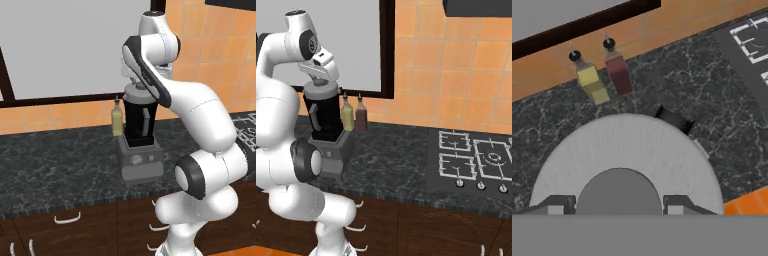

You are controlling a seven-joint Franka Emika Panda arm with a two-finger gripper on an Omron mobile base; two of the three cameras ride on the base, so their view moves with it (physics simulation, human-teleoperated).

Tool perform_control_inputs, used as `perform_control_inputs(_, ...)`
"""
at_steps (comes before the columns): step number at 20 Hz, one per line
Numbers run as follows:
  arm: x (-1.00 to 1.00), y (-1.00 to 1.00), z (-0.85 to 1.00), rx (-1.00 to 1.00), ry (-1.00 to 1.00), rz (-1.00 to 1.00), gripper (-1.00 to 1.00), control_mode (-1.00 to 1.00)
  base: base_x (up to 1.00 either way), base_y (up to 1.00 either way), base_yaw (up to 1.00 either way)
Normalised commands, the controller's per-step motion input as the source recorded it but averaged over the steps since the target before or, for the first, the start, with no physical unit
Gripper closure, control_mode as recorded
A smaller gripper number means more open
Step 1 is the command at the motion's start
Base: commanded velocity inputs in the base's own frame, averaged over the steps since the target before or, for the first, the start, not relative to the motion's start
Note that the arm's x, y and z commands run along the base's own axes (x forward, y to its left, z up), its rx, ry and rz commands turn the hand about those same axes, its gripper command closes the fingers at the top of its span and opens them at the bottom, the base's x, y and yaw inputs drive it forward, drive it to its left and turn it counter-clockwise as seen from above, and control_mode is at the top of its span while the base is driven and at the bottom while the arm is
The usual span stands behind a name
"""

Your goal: Close the lid blender by securely placing the lid on top.

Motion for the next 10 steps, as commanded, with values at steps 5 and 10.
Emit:
perform_control_inputs(5, -0.25, 0.00, -0.56, -0.01, 0.00, 0.00, 1.00, -1.00, 0.00, 0.00, 0.00)
perform_control_inputs(10, -0.36, -0.03, -0.62, 0.00, -0.02, 0.00, 1.00, -1.00, 0.00, 0.00, 0.00)
